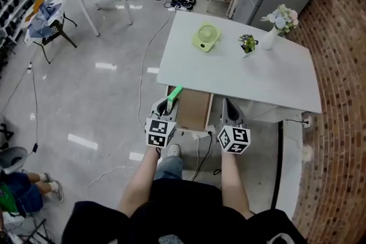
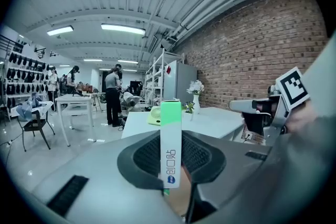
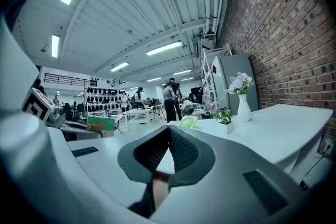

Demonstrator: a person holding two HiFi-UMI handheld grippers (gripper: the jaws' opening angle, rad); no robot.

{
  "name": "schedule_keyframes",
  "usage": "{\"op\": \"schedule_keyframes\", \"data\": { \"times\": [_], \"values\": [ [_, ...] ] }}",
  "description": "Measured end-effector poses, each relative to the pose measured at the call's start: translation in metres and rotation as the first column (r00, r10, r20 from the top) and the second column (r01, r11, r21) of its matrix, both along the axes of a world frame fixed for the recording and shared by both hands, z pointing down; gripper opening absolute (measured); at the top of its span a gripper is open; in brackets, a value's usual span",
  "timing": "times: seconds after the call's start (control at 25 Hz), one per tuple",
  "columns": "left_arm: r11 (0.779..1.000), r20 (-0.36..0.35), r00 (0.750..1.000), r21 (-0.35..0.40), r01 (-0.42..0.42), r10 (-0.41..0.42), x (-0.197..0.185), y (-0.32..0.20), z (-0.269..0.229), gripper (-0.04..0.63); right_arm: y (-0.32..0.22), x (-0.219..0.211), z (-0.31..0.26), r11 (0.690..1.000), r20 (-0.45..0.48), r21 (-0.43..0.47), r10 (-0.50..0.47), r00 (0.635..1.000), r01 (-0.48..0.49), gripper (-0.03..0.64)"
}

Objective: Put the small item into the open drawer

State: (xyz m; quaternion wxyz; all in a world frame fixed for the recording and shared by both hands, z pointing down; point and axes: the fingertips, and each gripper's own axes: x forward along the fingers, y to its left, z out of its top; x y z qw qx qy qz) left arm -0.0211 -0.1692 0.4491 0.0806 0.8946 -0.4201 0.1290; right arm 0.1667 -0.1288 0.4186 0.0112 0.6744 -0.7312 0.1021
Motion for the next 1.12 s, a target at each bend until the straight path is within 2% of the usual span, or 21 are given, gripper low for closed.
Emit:
{"op": "schedule_keyframes", "data": {
  "times": [0.4, 0.64, 1.12],
  "values": [
    [0.996, 0.005, 0.996, -0.017, -0.085, 0.085, 0.018, -0.084, 0.006, 0.091, -0.08, 0.003, 0.006, 0.998, 0.004, -0.019, 0.054, 0.999, -0.054, 0.002],
    [0.994, -0.001, 0.995, -0.039, -0.101, 0.101, 0.023, -0.098, 0.009, 0.091, -0.091, 0.005, 0.008, 0.997, 0.009, -0.037, 0.069, 0.998, -0.069, 0.002],
    [0.996, -0.005, 0.998, -0.057, -0.069, 0.069, 0.031, -0.112, 0.016, 0.091, -0.105, 0.019, 0.015, 0.997, 0.004, -0.052, 0.054, 0.999, -0.053, 0.002]
  ]
}}
